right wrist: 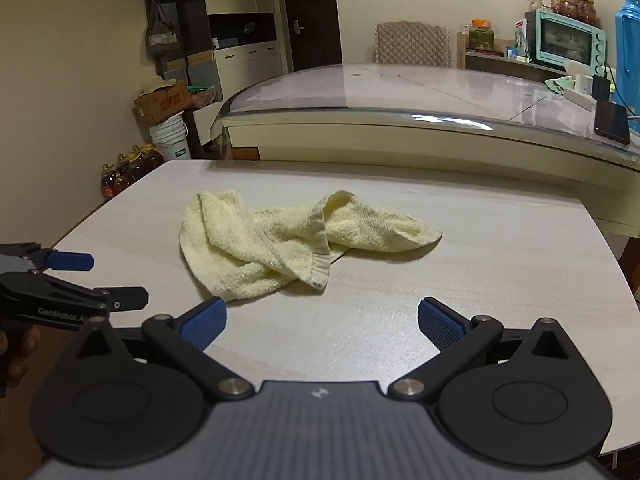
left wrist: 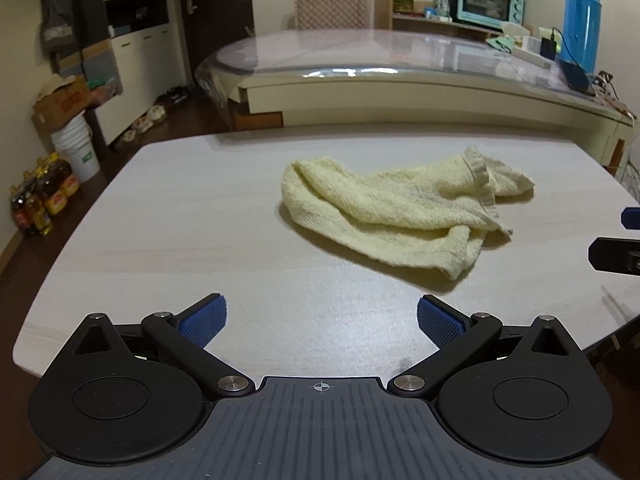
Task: Fold towel
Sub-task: 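Move both tools toward the crumpled yellow towel, then close the right gripper on an edge of the yellow towel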
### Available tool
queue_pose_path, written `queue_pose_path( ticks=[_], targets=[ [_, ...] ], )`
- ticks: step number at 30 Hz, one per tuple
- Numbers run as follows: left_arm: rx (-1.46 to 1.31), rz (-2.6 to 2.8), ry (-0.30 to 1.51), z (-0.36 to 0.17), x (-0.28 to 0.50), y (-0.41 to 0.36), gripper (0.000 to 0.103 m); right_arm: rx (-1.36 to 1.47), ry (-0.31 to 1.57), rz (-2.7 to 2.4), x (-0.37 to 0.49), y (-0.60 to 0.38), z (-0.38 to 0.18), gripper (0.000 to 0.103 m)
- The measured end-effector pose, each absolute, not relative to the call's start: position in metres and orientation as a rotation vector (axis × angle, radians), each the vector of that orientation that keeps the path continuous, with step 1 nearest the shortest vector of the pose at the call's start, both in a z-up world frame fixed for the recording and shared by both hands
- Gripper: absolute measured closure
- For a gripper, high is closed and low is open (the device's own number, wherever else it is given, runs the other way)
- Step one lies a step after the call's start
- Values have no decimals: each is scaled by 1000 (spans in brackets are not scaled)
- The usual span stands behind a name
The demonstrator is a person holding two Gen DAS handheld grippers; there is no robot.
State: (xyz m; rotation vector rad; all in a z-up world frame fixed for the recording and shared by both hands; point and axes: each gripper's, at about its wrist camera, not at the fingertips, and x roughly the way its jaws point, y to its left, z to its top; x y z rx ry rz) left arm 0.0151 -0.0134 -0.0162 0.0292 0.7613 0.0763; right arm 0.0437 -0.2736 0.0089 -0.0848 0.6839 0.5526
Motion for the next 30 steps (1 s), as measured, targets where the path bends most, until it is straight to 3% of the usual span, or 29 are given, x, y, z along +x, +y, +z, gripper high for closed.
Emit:
queue_pose_path(
  ticks=[14, 18, 24, 29, 30],
  targets=[
    [64, -10, 758, -14, 32, -11, 0, -66, 669, 536, 42, -270, 5, 1],
    [79, -1, 752, -15, 34, -10, 0, -93, 683, 560, 51, -263, 3, 6],
    [68, 7, 758, -16, 44, -1, 0, -140, 702, 583, 66, -248, -6, 23],
    [66, 0, 766, -18, 53, 4, 0, -250, 718, 633, 79, -235, -18, 51],
    [63, -2, 768, -18, 55, 5, 0, -289, 715, 651, 81, -232, -19, 53]
  ],
)
